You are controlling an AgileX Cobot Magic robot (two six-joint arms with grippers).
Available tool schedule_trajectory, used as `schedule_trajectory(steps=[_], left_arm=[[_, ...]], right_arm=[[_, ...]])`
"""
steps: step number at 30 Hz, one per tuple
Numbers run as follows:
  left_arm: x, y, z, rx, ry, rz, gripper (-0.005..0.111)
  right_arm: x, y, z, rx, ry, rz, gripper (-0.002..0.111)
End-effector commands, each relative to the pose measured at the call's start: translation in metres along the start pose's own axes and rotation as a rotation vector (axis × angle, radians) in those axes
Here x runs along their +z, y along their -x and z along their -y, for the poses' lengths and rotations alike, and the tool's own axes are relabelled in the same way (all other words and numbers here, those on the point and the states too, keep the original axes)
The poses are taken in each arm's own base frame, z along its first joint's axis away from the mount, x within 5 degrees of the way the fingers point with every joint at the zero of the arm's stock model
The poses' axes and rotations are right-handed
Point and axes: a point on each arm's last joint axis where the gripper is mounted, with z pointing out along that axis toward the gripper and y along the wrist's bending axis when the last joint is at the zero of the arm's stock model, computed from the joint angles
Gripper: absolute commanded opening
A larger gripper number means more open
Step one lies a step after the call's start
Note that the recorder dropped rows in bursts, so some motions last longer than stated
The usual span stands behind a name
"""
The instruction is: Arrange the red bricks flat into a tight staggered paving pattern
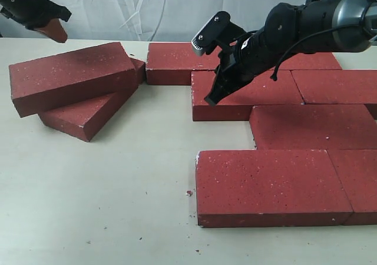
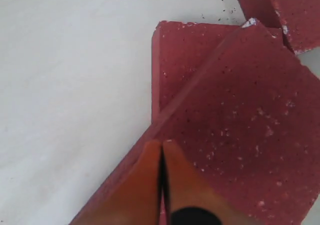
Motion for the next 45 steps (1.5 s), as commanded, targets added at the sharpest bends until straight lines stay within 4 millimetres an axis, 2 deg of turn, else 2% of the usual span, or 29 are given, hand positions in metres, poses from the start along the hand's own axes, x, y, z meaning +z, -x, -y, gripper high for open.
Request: schedule_trajectory(steps=[1,3,4,5,6,8,14,17,22,25,27,28,30,32,34,40,45], left_arm=[[-0.019,-0.003,-0.007,0.029,0.127,-0.034,0.000],[-0.042,-0.008,-0.019,-0.040,0.287,-0.059,0.000],[-0.061,-0.013,-0.026,-0.080,0.327,-0.043,0.000],[-0.070,-0.016,-0.028,-0.098,0.323,-0.029,0.000],[-0.086,-0.025,-0.035,-0.159,0.287,0.008,0.000],[-0.106,-0.049,-0.050,-0.251,0.190,0.055,0.000],[-0.118,-0.106,-0.073,-0.404,-0.089,0.192,0.000],[-0.103,-0.142,-0.075,-0.492,-0.252,0.263,0.000],[-0.073,-0.172,-0.066,-0.579,-0.382,0.271,0.000],[-0.062,-0.179,-0.059,-0.599,-0.445,0.317,0.004],[-0.059,-0.181,-0.058,-0.615,-0.469,0.351,0.015],[-0.059,-0.181,-0.057,-0.619,-0.474,0.354,0.023],[-0.058,-0.184,-0.057,-0.623,-0.471,0.343,0.045],[-0.057,-0.188,-0.059,-0.627,-0.462,0.326,0.072],[-0.058,-0.193,-0.062,-0.647,-0.449,0.323,0.088],[-0.051,-0.202,-0.071,-0.699,-0.380,0.358,0.090],[-0.023,-0.207,-0.077,-0.749,-0.536,0.386,0.090]], right_arm=[[-0.001,0.001,0.002,0.001,-0.008,0.008,-0.001],[-0.001,0.001,0.002,0.003,-0.007,0.008,-0.001],[-0.001,0.001,0.002,0.003,-0.007,0.008,-0.001],[-0.001,0.001,0.002,0.003,-0.007,0.008,-0.001],[-0.001,0.001,0.002,0.003,-0.007,0.008,-0.001],[-0.001,0.001,0.002,0.005,-0.006,0.008,-0.001],[-0.001,0.002,0.001,0.043,-0.002,0.025,-0.001],[-0.001,0.003,0.002,0.042,-0.006,0.029,-0.001],[0.000,0.003,0.002,0.045,-0.004,0.029,-0.001],[0.000,0.003,0.002,0.045,-0.004,0.029,-0.001],[0.000,0.003,0.002,0.045,-0.004,0.029,-0.001],[0.000,0.003,0.002,0.045,-0.004,0.029,-0.001],[0.000,0.003,0.002,0.045,-0.004,0.029,-0.001],[0.000,0.003,0.002,0.045,-0.004,0.029,-0.001],[0.000,0.003,0.002,0.045,-0.004,0.029,-0.001],[0.000,0.003,0.002,0.045,-0.005,0.030,-0.001],[0.000,0.003,0.002,0.045,-0.007,0.032,-0.001]])
